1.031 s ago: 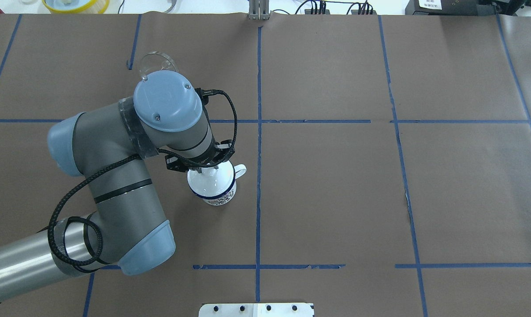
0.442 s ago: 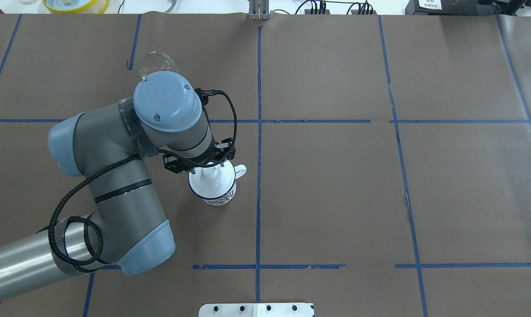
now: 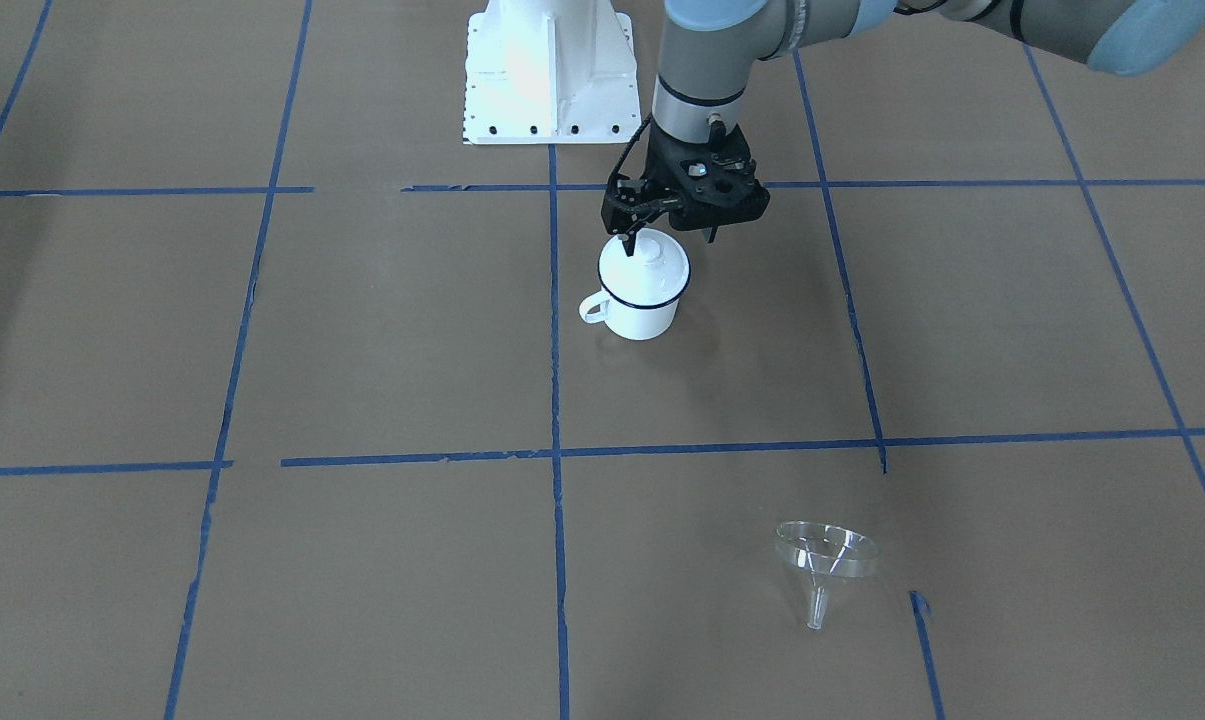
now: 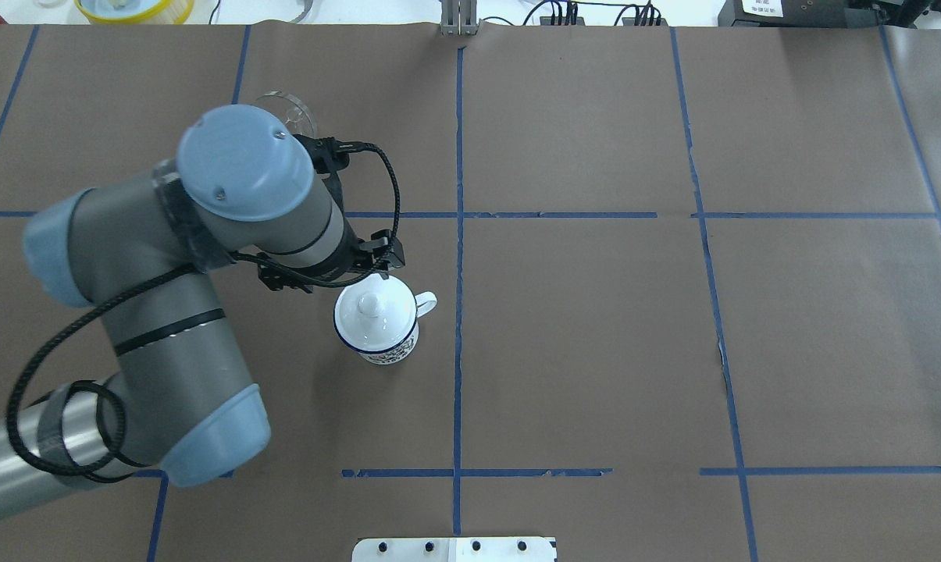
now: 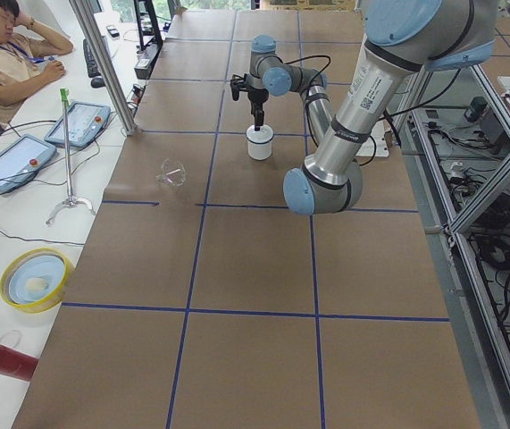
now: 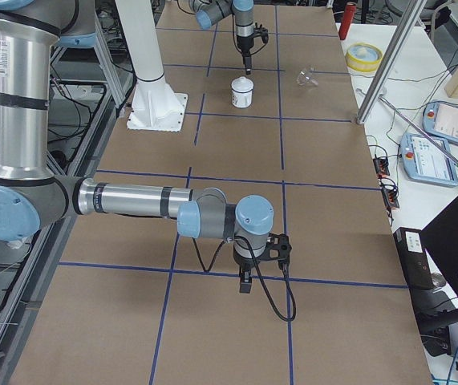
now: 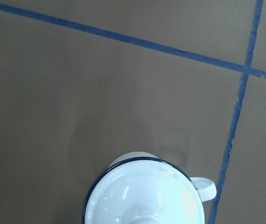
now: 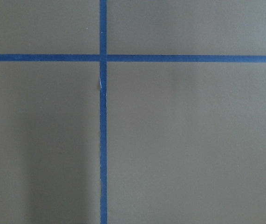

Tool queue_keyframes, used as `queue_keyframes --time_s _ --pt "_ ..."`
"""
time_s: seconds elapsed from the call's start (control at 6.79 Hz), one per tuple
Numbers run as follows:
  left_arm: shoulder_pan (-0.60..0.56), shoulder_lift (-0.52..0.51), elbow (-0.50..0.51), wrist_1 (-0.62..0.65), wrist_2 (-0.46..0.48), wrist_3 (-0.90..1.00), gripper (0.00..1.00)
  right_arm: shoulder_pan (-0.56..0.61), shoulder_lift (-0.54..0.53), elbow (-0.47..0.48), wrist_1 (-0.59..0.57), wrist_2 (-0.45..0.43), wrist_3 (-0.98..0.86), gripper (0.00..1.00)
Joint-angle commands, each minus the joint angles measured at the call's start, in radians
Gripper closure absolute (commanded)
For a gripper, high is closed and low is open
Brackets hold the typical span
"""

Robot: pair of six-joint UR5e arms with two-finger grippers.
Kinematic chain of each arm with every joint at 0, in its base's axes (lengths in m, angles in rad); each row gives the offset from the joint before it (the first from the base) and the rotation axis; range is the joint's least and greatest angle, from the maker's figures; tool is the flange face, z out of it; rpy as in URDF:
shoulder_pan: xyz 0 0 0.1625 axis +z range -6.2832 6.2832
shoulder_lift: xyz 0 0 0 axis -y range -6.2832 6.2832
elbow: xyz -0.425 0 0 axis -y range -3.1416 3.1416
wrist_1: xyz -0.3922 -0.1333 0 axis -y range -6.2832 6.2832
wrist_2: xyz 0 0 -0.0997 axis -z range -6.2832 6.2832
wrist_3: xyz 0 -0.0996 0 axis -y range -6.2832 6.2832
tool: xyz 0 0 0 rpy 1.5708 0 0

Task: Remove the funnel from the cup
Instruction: 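Open the left gripper and raise it away from the lidded mug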

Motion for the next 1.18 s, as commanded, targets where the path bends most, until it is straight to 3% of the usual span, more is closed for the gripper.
queue_keyframes --time_s 0.0,0.29,0.44,0.74,1.03 --pt "-0.187 0.177 -0.092 -0.02 -0.031 0.312 0.0 0.0 0.0 0.0 0.0 0.0 0.0 0.0" --pt "-0.513 0.353 -0.037 -0.107 -0.305 0.727 0.0 0.0 0.0 -0.001 0.0 0.0 0.0 0.0" --pt "-0.676 0.422 0.063 -0.113 -0.444 0.947 0.0 0.0 0.0 0.0 0.0 0.0 0.0 0.0" --pt "-0.927 0.505 0.252 -0.127 -0.469 1.416 0.0 0.0 0.0 0.0 0.0 0.0 0.0 0.0" --pt "-0.978 0.582 0.303 -0.119 -0.463 1.424 0.0 0.0 0.0 0.0 0.0 0.0 0.0 0.0"
